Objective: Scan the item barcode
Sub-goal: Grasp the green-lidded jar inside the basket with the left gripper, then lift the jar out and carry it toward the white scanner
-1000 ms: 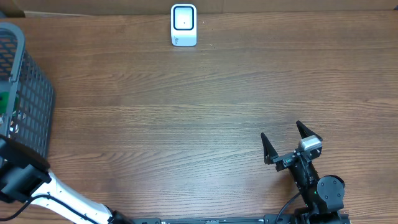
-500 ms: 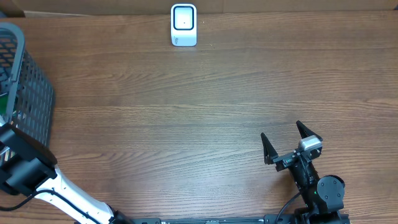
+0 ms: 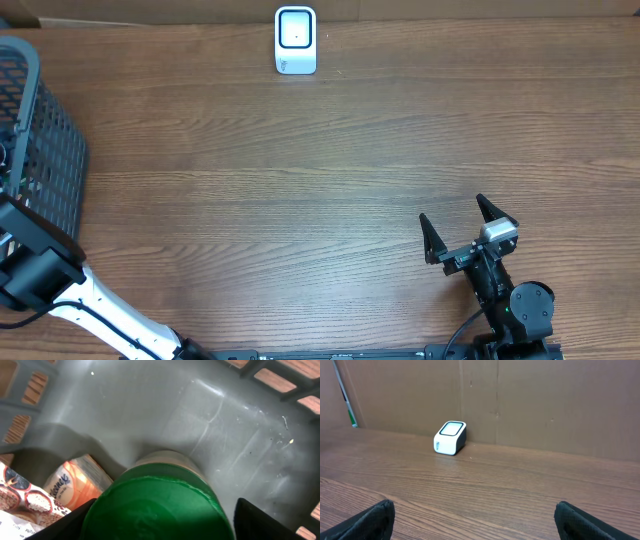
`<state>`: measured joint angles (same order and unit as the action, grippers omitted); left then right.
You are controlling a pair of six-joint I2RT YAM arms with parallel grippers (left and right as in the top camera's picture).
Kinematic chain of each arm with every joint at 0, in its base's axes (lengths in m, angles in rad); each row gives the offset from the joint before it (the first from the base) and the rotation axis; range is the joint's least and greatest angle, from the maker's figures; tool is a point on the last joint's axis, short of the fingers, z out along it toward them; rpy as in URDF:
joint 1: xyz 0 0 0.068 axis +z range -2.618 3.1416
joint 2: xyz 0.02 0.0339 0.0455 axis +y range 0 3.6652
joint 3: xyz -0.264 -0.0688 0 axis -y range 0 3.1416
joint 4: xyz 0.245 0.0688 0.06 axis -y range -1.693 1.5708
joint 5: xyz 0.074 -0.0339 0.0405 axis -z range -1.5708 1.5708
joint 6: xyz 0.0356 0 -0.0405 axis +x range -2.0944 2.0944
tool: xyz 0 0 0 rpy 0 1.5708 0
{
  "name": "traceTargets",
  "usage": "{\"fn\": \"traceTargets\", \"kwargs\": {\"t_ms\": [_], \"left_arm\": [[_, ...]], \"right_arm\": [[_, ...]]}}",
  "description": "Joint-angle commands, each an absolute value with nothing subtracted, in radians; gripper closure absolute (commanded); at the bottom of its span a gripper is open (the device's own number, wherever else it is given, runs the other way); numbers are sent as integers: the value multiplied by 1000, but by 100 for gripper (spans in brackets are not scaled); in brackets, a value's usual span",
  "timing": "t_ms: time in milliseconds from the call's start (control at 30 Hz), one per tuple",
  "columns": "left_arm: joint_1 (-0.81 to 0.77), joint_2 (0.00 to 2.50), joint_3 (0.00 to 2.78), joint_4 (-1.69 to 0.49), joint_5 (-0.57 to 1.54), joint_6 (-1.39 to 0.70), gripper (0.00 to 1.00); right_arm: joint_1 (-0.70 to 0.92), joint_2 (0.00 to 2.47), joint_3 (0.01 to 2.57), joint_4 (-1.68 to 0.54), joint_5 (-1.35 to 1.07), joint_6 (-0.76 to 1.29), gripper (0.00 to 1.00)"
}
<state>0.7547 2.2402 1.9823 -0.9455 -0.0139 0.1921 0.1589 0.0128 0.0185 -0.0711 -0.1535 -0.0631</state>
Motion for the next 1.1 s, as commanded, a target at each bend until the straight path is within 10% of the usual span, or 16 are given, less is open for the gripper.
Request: {"fn": "traceTargets", "kwargs": {"t_ms": [0,467,1067], "left_arm": [[759,2246,1977,-937,-9,145,31],[759,2242,2087,-1055,-9,111,68],[722,2228,2788,-1348,253,-149,64]], "right_arm": [[162,3,8,-66,-159,-59,0],[162,3,8,-66,-159,-59,0],[162,3,8,-66,-159,-59,0]]}}
